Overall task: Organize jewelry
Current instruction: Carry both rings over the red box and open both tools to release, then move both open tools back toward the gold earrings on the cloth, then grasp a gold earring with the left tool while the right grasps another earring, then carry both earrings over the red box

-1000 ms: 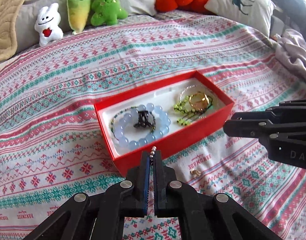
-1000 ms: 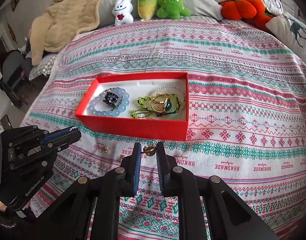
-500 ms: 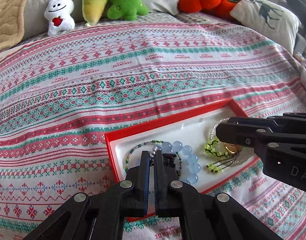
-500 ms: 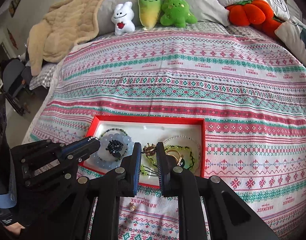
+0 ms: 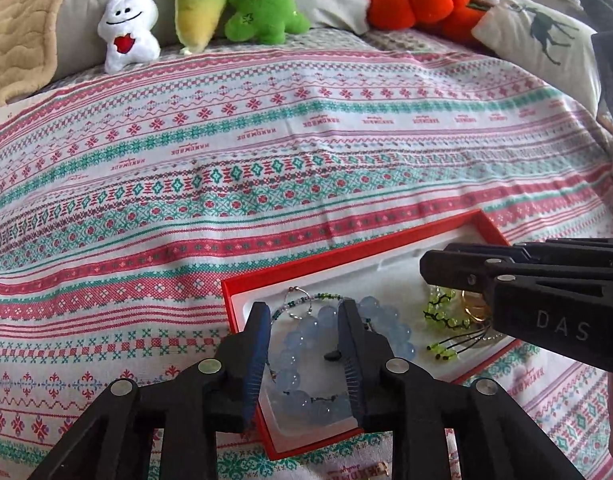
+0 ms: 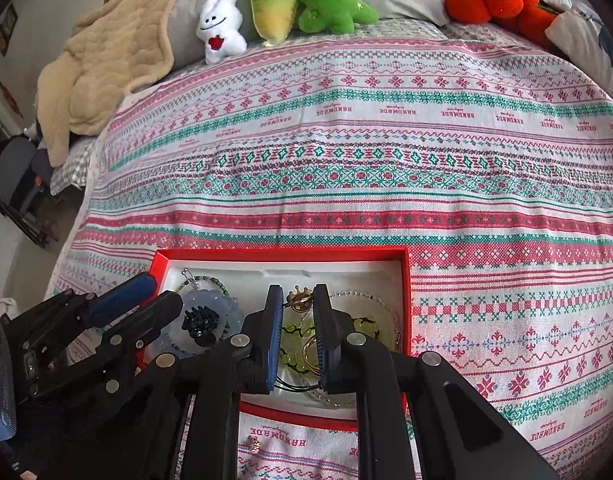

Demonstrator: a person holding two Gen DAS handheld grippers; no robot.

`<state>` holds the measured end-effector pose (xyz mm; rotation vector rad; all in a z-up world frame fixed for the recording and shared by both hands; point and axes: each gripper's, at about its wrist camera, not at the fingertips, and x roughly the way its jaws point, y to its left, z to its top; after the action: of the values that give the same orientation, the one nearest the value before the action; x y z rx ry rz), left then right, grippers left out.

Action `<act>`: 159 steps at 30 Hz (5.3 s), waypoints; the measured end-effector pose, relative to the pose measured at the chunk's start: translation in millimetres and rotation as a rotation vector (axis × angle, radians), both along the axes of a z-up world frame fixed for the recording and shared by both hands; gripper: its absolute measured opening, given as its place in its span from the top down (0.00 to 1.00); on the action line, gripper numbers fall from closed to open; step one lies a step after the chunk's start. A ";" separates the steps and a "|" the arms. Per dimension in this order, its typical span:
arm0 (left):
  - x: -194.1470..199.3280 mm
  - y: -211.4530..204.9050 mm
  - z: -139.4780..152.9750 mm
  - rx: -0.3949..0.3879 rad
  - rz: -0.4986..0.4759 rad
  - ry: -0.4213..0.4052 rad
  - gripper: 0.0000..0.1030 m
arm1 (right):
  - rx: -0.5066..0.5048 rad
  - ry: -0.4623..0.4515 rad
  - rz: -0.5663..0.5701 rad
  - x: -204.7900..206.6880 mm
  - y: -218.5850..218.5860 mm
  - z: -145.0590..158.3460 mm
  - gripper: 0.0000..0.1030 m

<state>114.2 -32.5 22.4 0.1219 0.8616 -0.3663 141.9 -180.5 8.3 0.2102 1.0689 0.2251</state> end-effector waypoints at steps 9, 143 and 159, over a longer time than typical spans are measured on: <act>-9.8 10.6 4.2 0.015 0.017 -0.001 0.46 | 0.079 0.007 -0.024 -2.5 -12.6 8.2 0.58; -79.4 45.3 -56.8 0.017 -0.002 0.158 0.97 | -0.124 0.087 0.130 -94.7 51.7 -35.3 0.94; -74.6 35.4 -29.6 -0.035 -0.015 0.128 0.97 | -0.023 0.056 0.058 -100.7 13.6 -0.1 0.94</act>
<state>39.6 2.9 -7.2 0.0726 0.9809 -0.4064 41.2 -166.8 8.2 0.1658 1.1339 0.2598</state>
